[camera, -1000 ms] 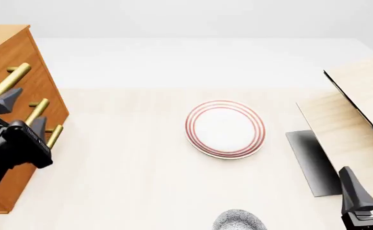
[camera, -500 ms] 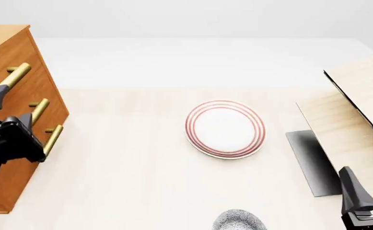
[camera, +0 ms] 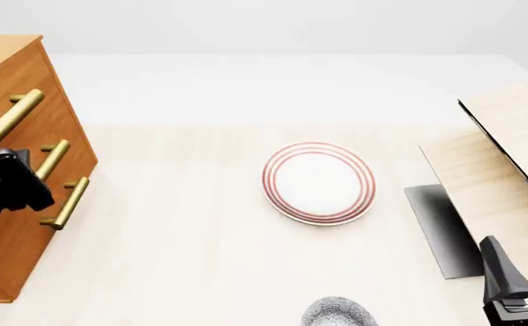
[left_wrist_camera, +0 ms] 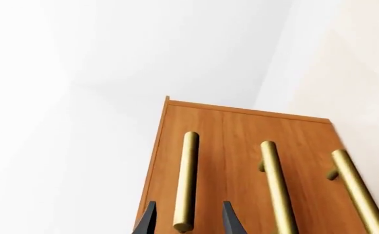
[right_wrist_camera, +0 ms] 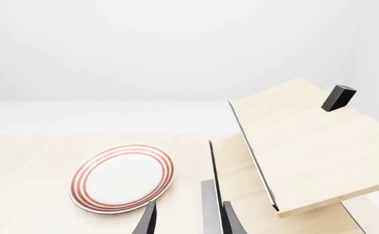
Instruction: Open the top drawer of the cabinet and put the bowl in it.
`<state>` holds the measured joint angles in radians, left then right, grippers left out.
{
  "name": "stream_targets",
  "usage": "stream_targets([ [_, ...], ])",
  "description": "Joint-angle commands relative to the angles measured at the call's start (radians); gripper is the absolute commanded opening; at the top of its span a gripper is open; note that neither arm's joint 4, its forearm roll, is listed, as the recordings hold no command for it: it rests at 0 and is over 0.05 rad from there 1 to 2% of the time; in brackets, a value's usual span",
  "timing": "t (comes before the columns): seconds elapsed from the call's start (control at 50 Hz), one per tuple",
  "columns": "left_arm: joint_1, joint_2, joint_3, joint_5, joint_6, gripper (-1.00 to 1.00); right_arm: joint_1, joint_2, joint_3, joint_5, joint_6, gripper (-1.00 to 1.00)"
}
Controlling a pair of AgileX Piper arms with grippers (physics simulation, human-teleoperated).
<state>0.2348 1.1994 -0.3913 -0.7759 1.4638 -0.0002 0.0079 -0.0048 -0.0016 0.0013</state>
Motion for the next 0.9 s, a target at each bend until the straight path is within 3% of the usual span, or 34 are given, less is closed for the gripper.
stream_targets([
  [0.02,0.02,0.051,-0.011,-0.034,0.004,1.0,0.0,-0.001,0.0,0.001,0.0,1.0],
  [0.26,0.045,0.054,-0.008,-0.034,0.004,1.0,0.0,-0.001,0.0,0.001,0.0,1.0],
  [0.28,0.046,0.049,-0.005,-0.041,0.006,-1.0,0.0,-0.001,0.0,0.001,0.0,1.0],
  [0.9,0.009,-0.03,0.037,-0.009,0.042,-1.0,0.0,-0.001,0.0,0.001,0.0,1.0],
])
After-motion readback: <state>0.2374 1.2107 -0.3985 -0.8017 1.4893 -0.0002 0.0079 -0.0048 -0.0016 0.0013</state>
